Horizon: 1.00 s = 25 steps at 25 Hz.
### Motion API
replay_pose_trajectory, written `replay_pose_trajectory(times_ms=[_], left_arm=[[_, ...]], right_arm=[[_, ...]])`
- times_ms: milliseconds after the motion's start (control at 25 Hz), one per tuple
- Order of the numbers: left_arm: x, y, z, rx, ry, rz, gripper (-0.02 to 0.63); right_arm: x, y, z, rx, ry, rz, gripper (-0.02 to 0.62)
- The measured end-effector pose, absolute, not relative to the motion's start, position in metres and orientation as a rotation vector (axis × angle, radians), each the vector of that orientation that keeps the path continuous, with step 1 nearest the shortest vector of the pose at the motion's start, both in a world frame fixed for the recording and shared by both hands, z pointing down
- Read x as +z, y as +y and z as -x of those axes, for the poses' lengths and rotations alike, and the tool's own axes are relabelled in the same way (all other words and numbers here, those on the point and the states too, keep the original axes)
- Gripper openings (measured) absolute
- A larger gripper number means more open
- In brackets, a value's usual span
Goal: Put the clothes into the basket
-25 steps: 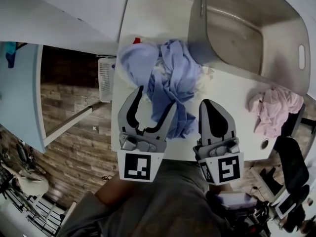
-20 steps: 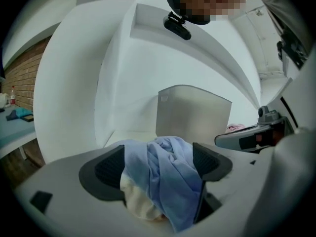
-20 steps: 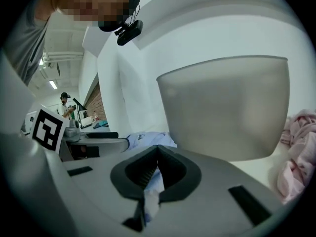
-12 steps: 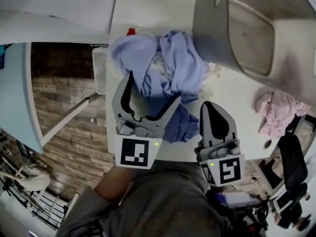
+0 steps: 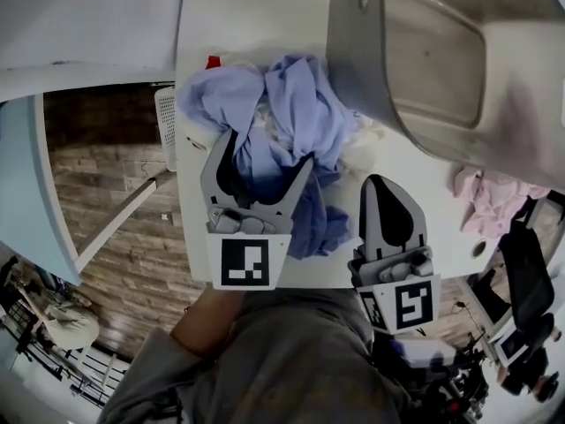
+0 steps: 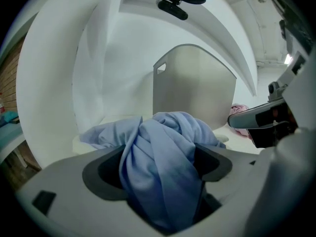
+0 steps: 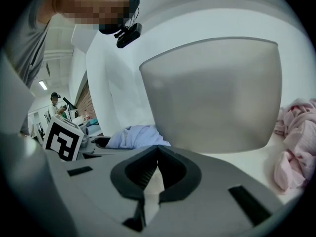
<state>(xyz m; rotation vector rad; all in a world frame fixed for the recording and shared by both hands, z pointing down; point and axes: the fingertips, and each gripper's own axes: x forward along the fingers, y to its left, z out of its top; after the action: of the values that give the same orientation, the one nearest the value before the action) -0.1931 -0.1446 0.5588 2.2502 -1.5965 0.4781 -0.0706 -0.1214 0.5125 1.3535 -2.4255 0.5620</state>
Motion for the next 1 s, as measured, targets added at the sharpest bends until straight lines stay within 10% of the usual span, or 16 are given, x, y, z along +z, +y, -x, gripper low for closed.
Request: replay_pose_trajectory(times_ms=[320, 1000], left_arm=[[0.55, -0.14, 0.193, 0.35, -1.665, -2.233, 0.159], [0.436, -0.116, 0.217, 0.206, -1.946, -2.261, 0.138]], right_arm=[[0.5, -0.116, 0.064, 0.529, -2.422, -1.382, 0.006], [0.43, -0.098, 0.053, 0.388, -2.584, -1.38, 0.006]])
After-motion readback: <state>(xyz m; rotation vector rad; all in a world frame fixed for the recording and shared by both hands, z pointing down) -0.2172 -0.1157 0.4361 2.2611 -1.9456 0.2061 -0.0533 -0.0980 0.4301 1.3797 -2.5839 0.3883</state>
